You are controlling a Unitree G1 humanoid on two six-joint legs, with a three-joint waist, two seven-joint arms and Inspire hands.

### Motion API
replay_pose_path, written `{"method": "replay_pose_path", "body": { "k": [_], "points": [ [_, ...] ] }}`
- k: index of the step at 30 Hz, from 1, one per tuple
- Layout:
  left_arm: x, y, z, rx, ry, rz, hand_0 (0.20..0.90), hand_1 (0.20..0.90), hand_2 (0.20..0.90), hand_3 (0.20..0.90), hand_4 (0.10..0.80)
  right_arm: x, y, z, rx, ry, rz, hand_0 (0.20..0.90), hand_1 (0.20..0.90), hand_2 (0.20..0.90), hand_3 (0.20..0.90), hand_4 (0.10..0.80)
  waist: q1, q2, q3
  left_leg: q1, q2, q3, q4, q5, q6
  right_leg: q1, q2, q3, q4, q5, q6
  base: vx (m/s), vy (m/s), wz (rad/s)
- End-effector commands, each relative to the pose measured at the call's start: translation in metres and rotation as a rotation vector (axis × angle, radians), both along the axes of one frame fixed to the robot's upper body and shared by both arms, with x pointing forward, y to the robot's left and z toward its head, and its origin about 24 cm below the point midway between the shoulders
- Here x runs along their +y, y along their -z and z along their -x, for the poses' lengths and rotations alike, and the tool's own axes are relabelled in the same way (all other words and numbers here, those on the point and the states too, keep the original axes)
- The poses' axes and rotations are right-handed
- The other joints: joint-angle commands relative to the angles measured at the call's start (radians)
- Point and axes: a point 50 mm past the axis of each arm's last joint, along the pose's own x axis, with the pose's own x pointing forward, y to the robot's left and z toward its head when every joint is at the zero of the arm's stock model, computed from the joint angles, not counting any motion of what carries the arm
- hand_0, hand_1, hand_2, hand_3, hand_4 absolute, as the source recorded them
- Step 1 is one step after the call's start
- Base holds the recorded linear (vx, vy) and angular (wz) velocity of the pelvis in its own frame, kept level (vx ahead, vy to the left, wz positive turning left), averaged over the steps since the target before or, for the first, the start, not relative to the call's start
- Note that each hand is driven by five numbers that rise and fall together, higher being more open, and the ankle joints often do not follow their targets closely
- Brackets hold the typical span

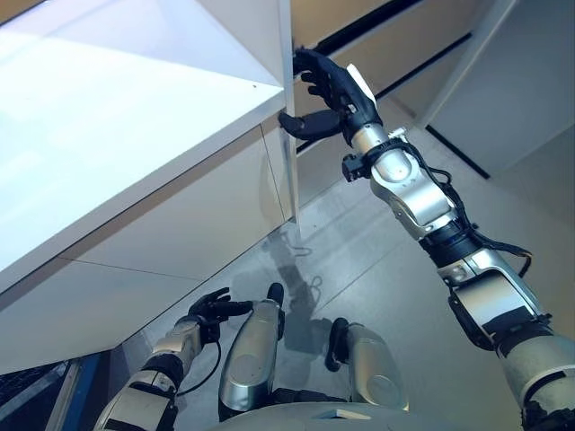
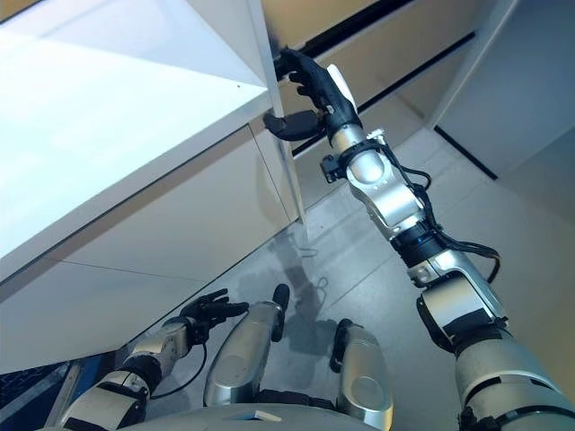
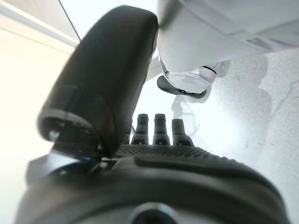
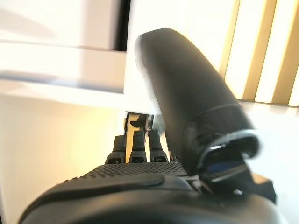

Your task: Put drinks into fridge and close the fridge

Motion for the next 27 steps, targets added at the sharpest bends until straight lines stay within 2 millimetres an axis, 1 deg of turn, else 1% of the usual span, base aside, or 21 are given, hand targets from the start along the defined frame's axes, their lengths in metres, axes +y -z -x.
{"method": "replay_pose_path", "body": {
  "k": [1,4,5,6,7,9,10,11,13,15,16,19,20,21,22,23,25,26,27],
  "points": [
    [0.009,0.013,0.031,0.09,0.072,-0.05,0.9,0.9,0.9,0.9,0.8,0.026,-0.055,0.015,-0.238,-0.112,-0.165,0.9,0.9,0.9,0.9,0.8,0.002,-0.069,-0.182,0.07,-0.071,0.086,0.021,-0.157,0.12,0.053,0.016,0.016,-0.18,0.137,-0.028,0.015,0.034,0.1],
    [0.008,0.017,0.038,0.093,0.056,-0.029,0.9,0.9,0.9,0.9,0.8,0.002,-0.041,0.006,-0.182,-0.007,-0.23,0.9,0.9,0.9,0.9,0.8,-0.008,-0.077,-0.214,0.117,-0.067,0.081,-0.044,-0.14,0.11,0.093,0.021,0.017,-0.242,0.147,-0.018,0.007,0.043,0.12],
    [0.008,0.018,0.04,0.093,0.047,-0.022,0.9,0.9,0.9,0.9,0.8,-0.007,-0.033,0.004,-0.162,0.024,-0.233,0.9,0.9,0.9,0.9,0.8,-0.014,-0.081,-0.229,0.13,-0.066,0.081,-0.069,-0.134,0.108,0.104,0.024,0.018,-0.268,0.153,-0.013,-0.006,0.034,0.1],
    [0.008,0.018,0.041,0.093,0.045,-0.019,0.9,0.9,0.9,0.9,0.8,-0.009,-0.03,0.004,-0.157,0.031,-0.233,0.9,0.9,0.9,0.9,0.8,-0.016,-0.082,-0.233,0.134,-0.065,0.082,-0.078,-0.131,0.107,0.107,0.024,0.019,-0.275,0.156,-0.011,-0.061,0.056,0.1],
    [0.007,0.019,0.045,0.089,0.038,-0.005,0.9,0.9,0.9,0.9,0.8,-0.023,-0.012,0.003,-0.1,0.071,-0.237,0.9,0.9,0.9,0.9,0.8,-0.028,-0.086,-0.252,0.151,-0.061,0.084,-0.115,-0.117,0.101,0.118,0.026,0.022,-0.309,0.169,-0.001,-0.09,0.06,0.04],
    [0.007,0.021,0.051,0.087,0.015,0.002,0.9,0.9,0.9,0.9,0.8,-0.043,0.021,0.006,-0.002,0.124,-0.236,0.9,0.9,0.9,0.9,0.8,-0.051,-0.091,-0.279,0.174,-0.056,0.094,-0.167,-0.097,0.097,0.129,0.032,0.032,-0.353,0.191,0.012,-0.11,0.067,-0.02],
    [0.007,0.022,0.053,0.086,0.003,0.008,0.9,0.9,0.9,0.9,0.8,-0.047,0.033,0.009,0.031,0.133,-0.237,0.9,0.9,0.9,0.9,0.8,-0.058,-0.091,-0.287,0.181,-0.054,0.098,-0.181,-0.091,0.095,0.131,0.034,0.037,-0.366,0.197,0.016,-0.119,0.07,-0.04],
    [0.008,0.023,0.057,0.082,-0.019,0.013,0.9,0.9,0.9,0.9,0.8,-0.06,0.06,0.014,0.134,0.168,-0.223,0.9,0.9,0.9,0.9,0.8,-0.074,-0.092,-0.3,0.193,-0.049,0.105,-0.206,-0.083,0.093,0.136,0.037,0.046,-0.388,0.209,0.023,-0.112,0.066,-0.1],
    [0.009,0.025,0.066,0.087,-0.08,0.022,0.9,0.9,0.9,0.9,0.8,-0.09,0.115,0.037,0.274,0.209,-0.188,0.9,0.9,0.9,0.9,0.8,-0.101,-0.094,-0.326,0.216,-0.04,0.122,-0.251,-0.071,0.092,0.141,0.043,0.061,-0.423,0.229,0.035,-0.119,0.07,-0.22],
    [0.01,0.027,0.074,0.096,-0.134,0.02,0.9,0.9,0.9,0.9,0.8,-0.109,0.17,0.07,0.448,0.255,-0.145,0.9,0.9,0.9,0.9,0.8,-0.129,-0.095,-0.35,0.238,-0.032,0.142,-0.292,-0.062,0.09,0.146,0.048,0.074,-0.457,0.247,0.048,-0.105,0.061,-0.36],
    [0.011,0.027,0.078,0.099,-0.154,0.023,0.9,0.9,0.9,0.9,0.8,-0.116,0.192,0.086,0.514,0.275,-0.096,0.9,0.9,0.9,0.9,0.8,-0.14,-0.095,-0.359,0.248,-0.028,0.154,-0.308,-0.059,0.09,0.149,0.052,0.081,-0.475,0.256,0.052,-0.085,0.047,-0.36],
    [0.018,0.028,0.085,0.113,-0.203,0.034,0.9,0.9,0.9,0.9,0.8,-0.127,0.247,0.129,0.767,0.32,-0.17,0.9,0.9,0.9,0.9,0.8,-0.173,-0.095,-0.383,0.273,-0.02,0.179,-0.355,-0.047,0.086,0.158,0.063,0.092,-0.518,0.277,0.061,-0.075,0.033,-0.33],
    [0.02,0.029,0.086,0.113,-0.217,0.038,0.9,0.9,0.9,0.9,0.8,-0.13,0.261,0.14,0.819,0.348,-0.173,0.9,0.9,0.9,0.9,0.8,-0.179,-0.096,-0.388,0.278,-0.019,0.184,-0.366,-0.045,0.084,0.16,0.066,0.094,-0.528,0.282,0.063,-0.074,0.013,-0.42],
    [0.024,0.03,0.089,0.119,-0.233,0.034,0.9,0.9,0.9,0.9,0.8,-0.134,0.286,0.161,0.914,0.399,-0.171,0.9,0.9,0.9,0.9,0.8,-0.188,-0.095,-0.396,0.289,-0.016,0.193,-0.389,-0.038,0.081,0.167,0.07,0.092,-0.553,0.294,0.068,-0.082,0.004,-0.51],
    [0.025,0.032,0.092,0.135,-0.237,0.034,0.9,0.9,0.9,0.9,0.8,-0.137,0.305,0.178,1.02,0.446,-0.167,0.9,0.9,0.9,0.9,0.8,-0.191,-0.094,-0.4,0.298,-0.014,0.202,-0.409,-0.032,0.078,0.172,0.071,0.089,-0.573,0.305,0.072,-0.095,0.004,-0.38],
    [0.027,0.034,0.095,0.148,-0.243,0.038,0.9,0.9,0.9,0.9,0.8,-0.144,0.321,0.196,1.102,0.498,-0.141,0.9,0.9,0.9,0.9,0.8,-0.194,-0.091,-0.403,0.304,-0.013,0.208,-0.426,-0.025,0.076,0.175,0.074,0.088,-0.587,0.312,0.074,-0.073,0.006,-0.3],
    [0.027,0.036,0.1,0.16,-0.24,0.046,0.9,0.9,0.9,0.9,0.8,-0.151,0.335,0.217,1.184,0.535,-0.109,0.9,0.9,0.9,0.9,0.8,-0.195,-0.087,-0.405,0.309,-0.01,0.209,-0.446,-0.018,0.074,0.179,0.08,0.091,-0.597,0.315,0.074,-0.049,0.006,-0.23],
    [0.027,0.039,0.103,0.177,-0.215,0.054,0.9,0.9,0.9,0.9,0.8,-0.154,0.349,0.242,1.292,0.559,-0.092,0.9,0.9,0.9,0.9,0.8,-0.194,-0.081,-0.408,0.307,-0.01,0.195,-0.466,-0.005,0.071,0.181,0.087,0.094,-0.598,0.311,0.072,-0.046,0.007,-0.22],
    [0.027,0.04,0.105,0.18,-0.201,0.055,0.9,0.9,0.9,0.9,0.8,-0.154,0.356,0.255,1.354,0.568,-0.069,0.9,0.9,0.9,0.9,0.8,-0.196,-0.08,-0.409,0.307,-0.009,0.196,-0.467,-0.003,0.071,0.18,0.089,0.096,-0.594,0.308,0.07,-0.041,0.011,-0.12]
  ]
}}
